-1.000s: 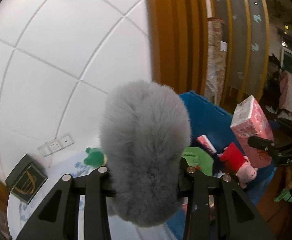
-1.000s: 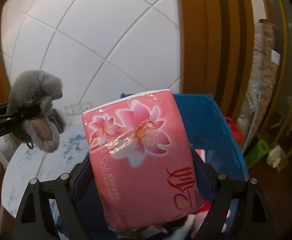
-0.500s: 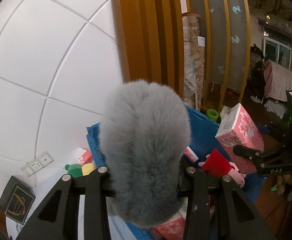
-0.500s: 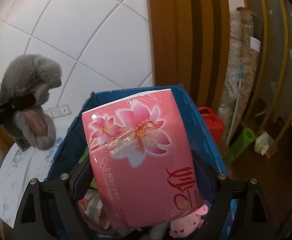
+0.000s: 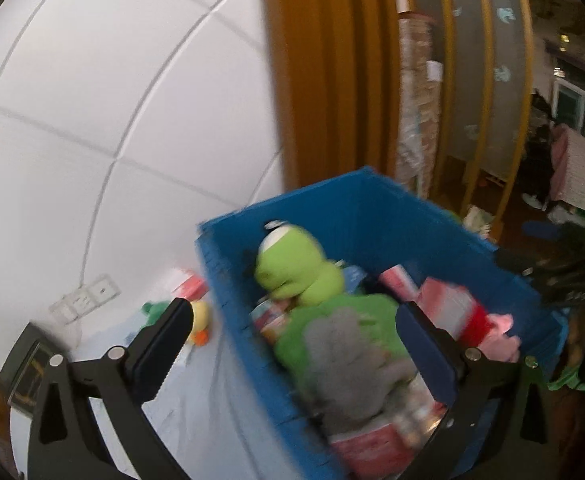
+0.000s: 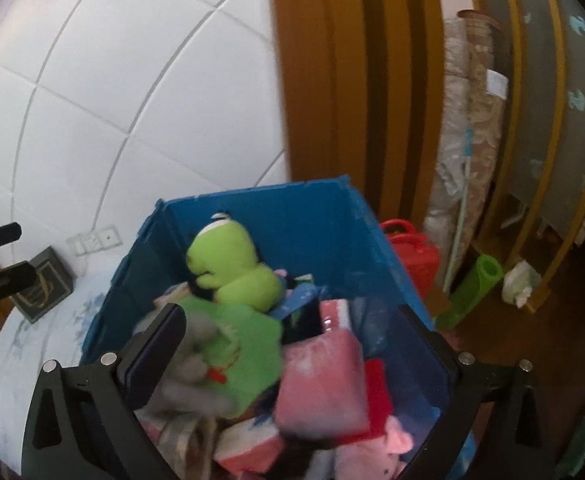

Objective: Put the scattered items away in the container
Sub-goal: 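Move both open tools back over the duck plush and wet-wipe pack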

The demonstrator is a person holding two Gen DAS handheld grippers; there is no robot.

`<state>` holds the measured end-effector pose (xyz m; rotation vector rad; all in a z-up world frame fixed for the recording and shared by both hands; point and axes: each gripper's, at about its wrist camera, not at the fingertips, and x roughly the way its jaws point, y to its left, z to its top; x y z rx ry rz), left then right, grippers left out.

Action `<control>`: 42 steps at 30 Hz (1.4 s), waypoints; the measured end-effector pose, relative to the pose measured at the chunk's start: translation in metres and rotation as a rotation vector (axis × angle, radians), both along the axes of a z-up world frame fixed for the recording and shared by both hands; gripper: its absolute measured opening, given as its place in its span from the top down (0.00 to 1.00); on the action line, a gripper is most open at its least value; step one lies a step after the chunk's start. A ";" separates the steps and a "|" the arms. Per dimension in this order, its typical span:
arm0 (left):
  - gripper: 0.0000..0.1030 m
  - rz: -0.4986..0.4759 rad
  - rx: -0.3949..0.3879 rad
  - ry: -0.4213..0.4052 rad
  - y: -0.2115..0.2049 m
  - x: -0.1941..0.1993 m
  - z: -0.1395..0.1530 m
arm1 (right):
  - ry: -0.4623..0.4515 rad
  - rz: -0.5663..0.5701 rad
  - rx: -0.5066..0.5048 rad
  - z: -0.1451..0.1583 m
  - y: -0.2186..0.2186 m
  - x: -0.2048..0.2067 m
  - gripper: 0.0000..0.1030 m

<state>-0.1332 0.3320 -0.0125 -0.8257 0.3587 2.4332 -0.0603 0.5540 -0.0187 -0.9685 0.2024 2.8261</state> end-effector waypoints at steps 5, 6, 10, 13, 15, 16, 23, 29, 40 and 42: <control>0.00 0.112 -0.018 -0.025 -0.069 -0.014 -0.024 | -0.012 0.072 0.007 0.003 -0.047 -0.005 0.00; 0.00 0.138 -0.026 -0.021 -0.085 -0.016 -0.028 | -0.008 0.090 0.009 0.005 -0.059 -0.006 0.00; 0.00 0.209 -0.045 -0.026 -0.149 -0.029 -0.042 | -0.004 0.153 0.029 0.011 -0.118 -0.018 0.00; 0.00 0.238 -0.066 -0.031 -0.190 -0.045 -0.053 | -0.012 0.199 0.022 0.011 -0.167 -0.030 0.00; 0.00 0.246 -0.082 -0.030 -0.212 -0.058 -0.060 | -0.018 0.231 0.029 0.009 -0.202 -0.039 0.00; 0.00 0.244 -0.089 -0.032 -0.223 -0.067 -0.065 | -0.023 0.247 0.030 0.007 -0.219 -0.044 0.00; 0.00 0.129 -0.140 -0.067 -0.272 -0.142 -0.108 | -0.089 0.283 0.018 -0.049 -0.323 -0.102 0.00; 0.00 0.016 -0.177 -0.107 -0.253 -0.225 -0.164 | -0.175 0.168 -0.079 -0.161 -0.353 -0.172 0.00; 0.00 -0.106 -0.249 -0.190 -0.156 -0.354 -0.298 | -0.217 0.012 -0.180 -0.326 -0.336 -0.286 0.00; 0.00 -0.116 -0.239 -0.175 -0.145 -0.364 -0.311 | -0.199 -0.003 -0.201 -0.340 -0.331 -0.298 0.00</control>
